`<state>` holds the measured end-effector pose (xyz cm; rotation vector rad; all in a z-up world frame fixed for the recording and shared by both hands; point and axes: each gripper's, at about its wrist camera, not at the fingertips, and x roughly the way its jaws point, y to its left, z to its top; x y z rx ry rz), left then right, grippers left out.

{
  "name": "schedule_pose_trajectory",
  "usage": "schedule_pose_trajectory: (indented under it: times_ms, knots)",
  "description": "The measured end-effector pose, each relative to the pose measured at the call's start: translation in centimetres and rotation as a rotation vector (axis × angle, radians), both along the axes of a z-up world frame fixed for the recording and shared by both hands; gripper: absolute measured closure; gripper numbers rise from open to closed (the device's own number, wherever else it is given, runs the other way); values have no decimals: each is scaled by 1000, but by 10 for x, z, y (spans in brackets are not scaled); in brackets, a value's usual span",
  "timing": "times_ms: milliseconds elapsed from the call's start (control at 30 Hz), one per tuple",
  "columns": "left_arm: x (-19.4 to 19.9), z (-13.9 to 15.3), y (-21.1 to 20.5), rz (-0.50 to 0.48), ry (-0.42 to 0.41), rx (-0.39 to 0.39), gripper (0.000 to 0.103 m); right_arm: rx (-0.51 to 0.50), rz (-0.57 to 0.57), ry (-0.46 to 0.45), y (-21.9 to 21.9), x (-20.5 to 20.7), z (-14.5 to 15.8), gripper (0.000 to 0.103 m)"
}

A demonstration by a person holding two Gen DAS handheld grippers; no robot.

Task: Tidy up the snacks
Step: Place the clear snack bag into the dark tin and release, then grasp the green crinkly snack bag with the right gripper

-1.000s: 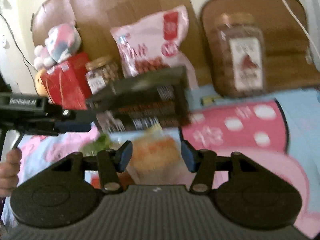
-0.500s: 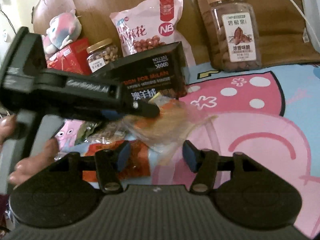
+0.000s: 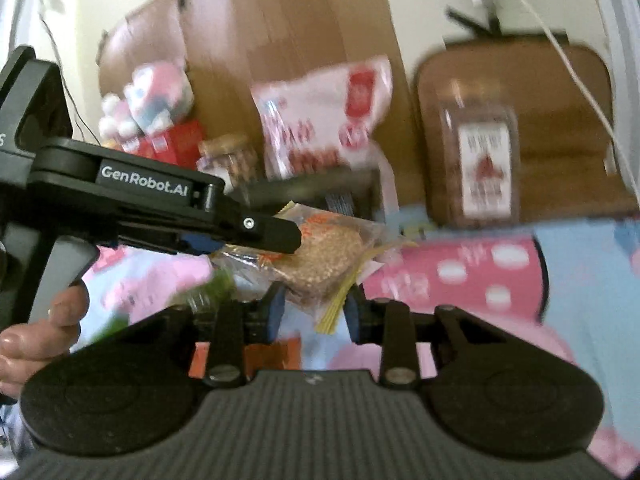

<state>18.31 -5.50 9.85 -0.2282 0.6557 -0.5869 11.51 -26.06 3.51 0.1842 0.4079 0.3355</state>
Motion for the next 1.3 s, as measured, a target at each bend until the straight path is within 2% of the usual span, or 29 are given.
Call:
schedule_pose_trajectory:
  times_ms: [133,200,300,467,500,567,667,800,900,967,1067,1167,1200,1233,1300]
  knots:
    - [35,13,16,82,-29,-13,61,-22,34,-69,17,36,16,68]
    - [60,10,25,130,-14,-7,61,-19,51,-73,27,64,18,68]
    - [93,-2,34,186,21,1,62,-21,77,-44,36,103,12,68]
    - [122,-28,34,261,54,59,63,-115,21,-34,54,145,-5,66]
    - [121,-30,34,268,60,69,63,-118,11,-29,53,147,-8,65]
    - [115,-31,38,257,68,41,63,-95,-7,-14,45,144,-9,65]
    - [90,-20,48,231,39,6,63,-38,-23,-39,27,124,1,65]
    - [50,-10,74,228,11,-24,63,108,6,-2,7,95,8,65]
    - [33,-21,93,262,79,13,63,163,103,82,11,81,-3,64]
    - [28,-35,105,276,146,8,63,173,160,145,23,79,-13,64]
    - [23,-58,121,288,254,-27,62,118,228,195,51,79,-21,64]
    - [17,-77,132,272,338,-110,62,38,276,230,77,86,-26,64]
    - [14,-81,134,264,356,-132,61,18,279,243,85,89,-27,60]
    - [13,-86,135,259,372,-146,60,-5,290,253,92,90,-30,49]
    - [9,-92,135,255,379,-167,59,-54,301,246,105,89,-34,40]
